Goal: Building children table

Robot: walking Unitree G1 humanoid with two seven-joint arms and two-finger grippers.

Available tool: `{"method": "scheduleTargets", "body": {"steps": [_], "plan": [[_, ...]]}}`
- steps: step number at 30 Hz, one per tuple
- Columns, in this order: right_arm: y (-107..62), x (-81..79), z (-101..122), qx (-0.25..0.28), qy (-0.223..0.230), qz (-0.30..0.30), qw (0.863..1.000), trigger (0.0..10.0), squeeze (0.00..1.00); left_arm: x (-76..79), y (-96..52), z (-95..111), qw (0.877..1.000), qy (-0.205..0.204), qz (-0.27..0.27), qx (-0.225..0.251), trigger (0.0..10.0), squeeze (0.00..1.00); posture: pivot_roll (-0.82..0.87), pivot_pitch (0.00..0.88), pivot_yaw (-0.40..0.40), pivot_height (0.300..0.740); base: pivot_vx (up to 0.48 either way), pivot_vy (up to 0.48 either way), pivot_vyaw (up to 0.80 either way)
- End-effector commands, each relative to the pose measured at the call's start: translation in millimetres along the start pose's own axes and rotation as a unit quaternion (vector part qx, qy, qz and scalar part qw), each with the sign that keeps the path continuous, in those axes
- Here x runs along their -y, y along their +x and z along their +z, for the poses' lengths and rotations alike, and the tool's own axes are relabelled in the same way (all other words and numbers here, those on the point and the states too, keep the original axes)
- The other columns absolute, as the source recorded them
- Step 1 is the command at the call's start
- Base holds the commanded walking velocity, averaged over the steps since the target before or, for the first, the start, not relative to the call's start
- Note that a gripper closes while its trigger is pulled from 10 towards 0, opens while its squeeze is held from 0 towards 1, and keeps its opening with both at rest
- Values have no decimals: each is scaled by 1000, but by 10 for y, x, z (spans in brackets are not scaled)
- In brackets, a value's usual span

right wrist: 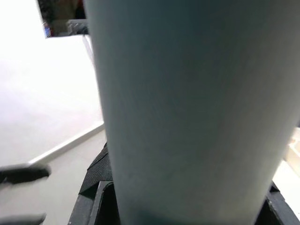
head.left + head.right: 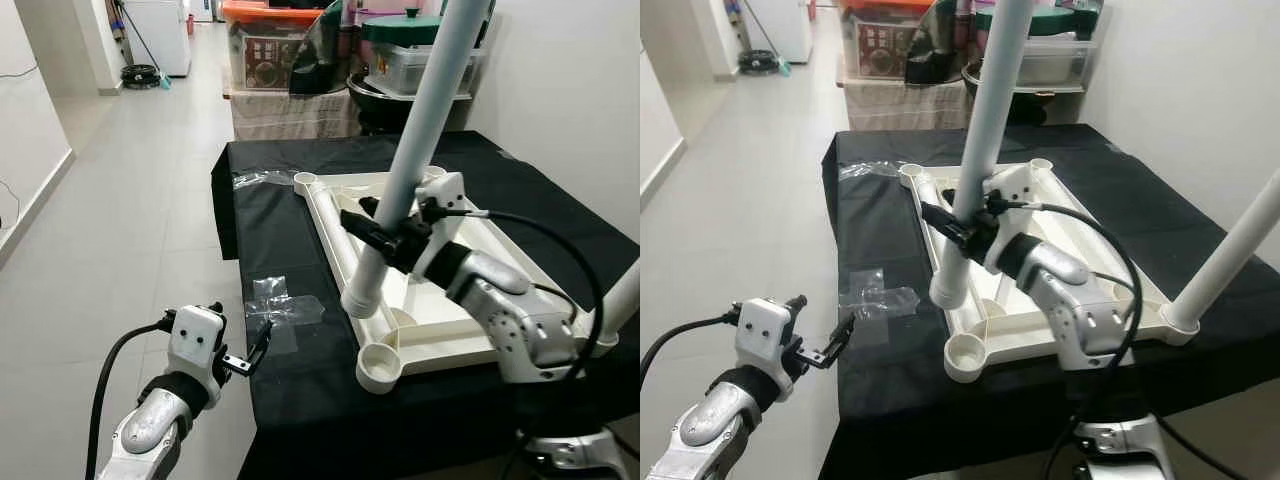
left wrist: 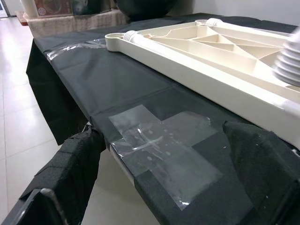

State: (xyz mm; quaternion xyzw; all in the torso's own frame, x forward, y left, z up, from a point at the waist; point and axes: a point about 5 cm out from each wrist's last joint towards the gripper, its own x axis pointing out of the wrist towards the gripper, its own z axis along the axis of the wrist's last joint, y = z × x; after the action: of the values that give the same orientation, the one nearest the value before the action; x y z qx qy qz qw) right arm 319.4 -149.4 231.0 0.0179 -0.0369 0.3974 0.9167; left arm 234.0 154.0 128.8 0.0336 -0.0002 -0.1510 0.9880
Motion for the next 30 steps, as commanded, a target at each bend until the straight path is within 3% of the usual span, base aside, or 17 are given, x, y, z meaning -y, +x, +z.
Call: {"method": "scheduleTargets", "body": {"steps": [1,6,17,19,23,30], "plan": [[-39,-17,12,-1,3,16,1000,10000,0,7,-10,-57,1000,7,-2,-12,10000,0,108,0,-58,740,0,0,0],[-191,-13,-82,-45,3,68,997,10000,0,10,-6,-70,1000,8,-2,-14,10000,0,101,0,-59,740,0,0,0],[-217,-111,-219,-63,36,112,991,10000,0,9,-15,-78,1000,10,0,-16,10000,0,109,0,-64,740,0,0,0],[-225,-146,-240,-64,42,119,990,10000,0,1,-21,-82,1000,10,2,-16,10000,0,108,0,-65,740,0,0,0],[-302,-383,-331,-83,54,188,977,10000,0,-11,-17,-97,1000,9,6,-19,10000,0,106,0,-64,740,0,0,0],[-315,-480,-370,-91,61,216,970,10000,0,-5,0,-98,1000,9,6,-19,10000,0,105,0,-64,740,0,0,0]]}}
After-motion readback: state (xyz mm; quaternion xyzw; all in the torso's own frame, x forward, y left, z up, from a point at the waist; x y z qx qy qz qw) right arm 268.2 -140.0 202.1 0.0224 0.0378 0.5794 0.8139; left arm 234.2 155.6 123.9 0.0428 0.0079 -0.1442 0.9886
